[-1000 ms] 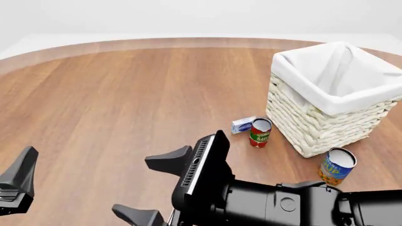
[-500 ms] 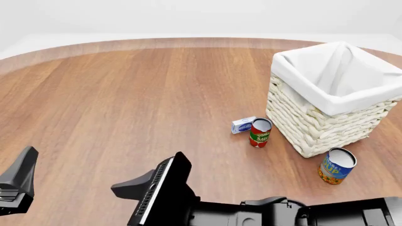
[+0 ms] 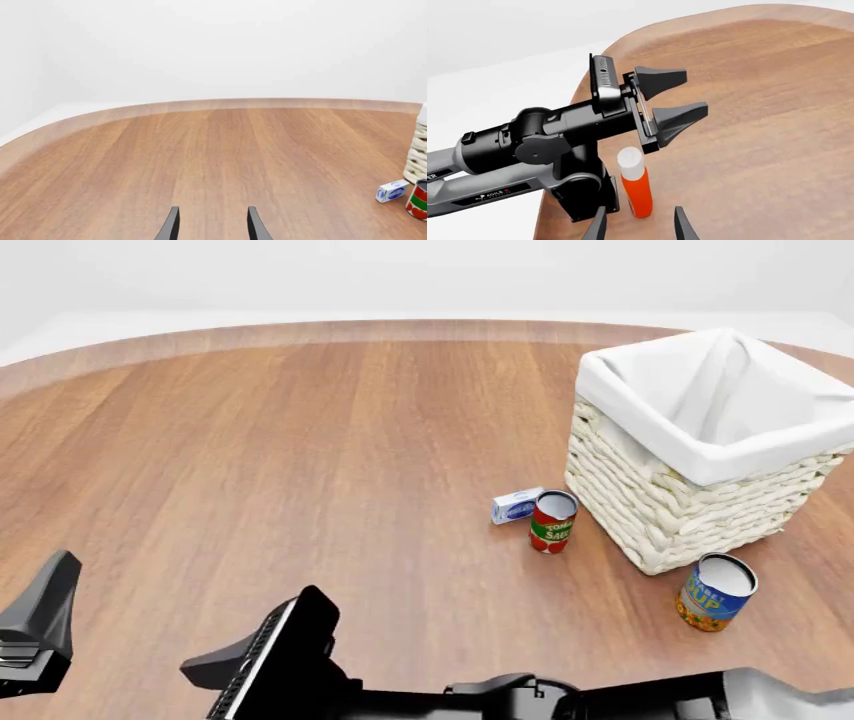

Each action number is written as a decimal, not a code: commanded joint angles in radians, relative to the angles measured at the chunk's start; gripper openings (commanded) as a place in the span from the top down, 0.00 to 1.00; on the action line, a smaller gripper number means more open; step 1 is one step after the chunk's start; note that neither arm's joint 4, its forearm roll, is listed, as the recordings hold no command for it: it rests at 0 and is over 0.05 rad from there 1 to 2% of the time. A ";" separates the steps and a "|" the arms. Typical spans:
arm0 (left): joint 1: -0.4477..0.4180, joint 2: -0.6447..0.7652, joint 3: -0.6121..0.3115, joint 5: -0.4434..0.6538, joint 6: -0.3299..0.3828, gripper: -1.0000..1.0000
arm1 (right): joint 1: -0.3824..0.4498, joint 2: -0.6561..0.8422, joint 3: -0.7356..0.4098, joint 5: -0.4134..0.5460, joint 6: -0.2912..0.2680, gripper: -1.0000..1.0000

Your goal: Pick up the ketchup, and put it in the basket.

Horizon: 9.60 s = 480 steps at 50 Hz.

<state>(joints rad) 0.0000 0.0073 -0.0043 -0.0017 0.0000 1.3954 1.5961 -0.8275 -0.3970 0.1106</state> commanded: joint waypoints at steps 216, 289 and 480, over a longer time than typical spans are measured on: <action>0.000 0.000 0.000 0.000 0.000 0.00 | 0.009 0.494 -0.463 0.181 0.087 0.00; 0.000 0.000 0.000 0.000 0.000 0.00 | -0.139 0.324 -0.354 0.126 0.117 1.00; 0.000 0.000 0.000 0.000 0.000 0.00 | -1.239 -0.534 0.016 0.114 0.291 1.00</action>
<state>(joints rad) 0.0000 0.0073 -0.0043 -0.0017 0.0000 0.2241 1.0840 -0.8428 -0.2692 0.3758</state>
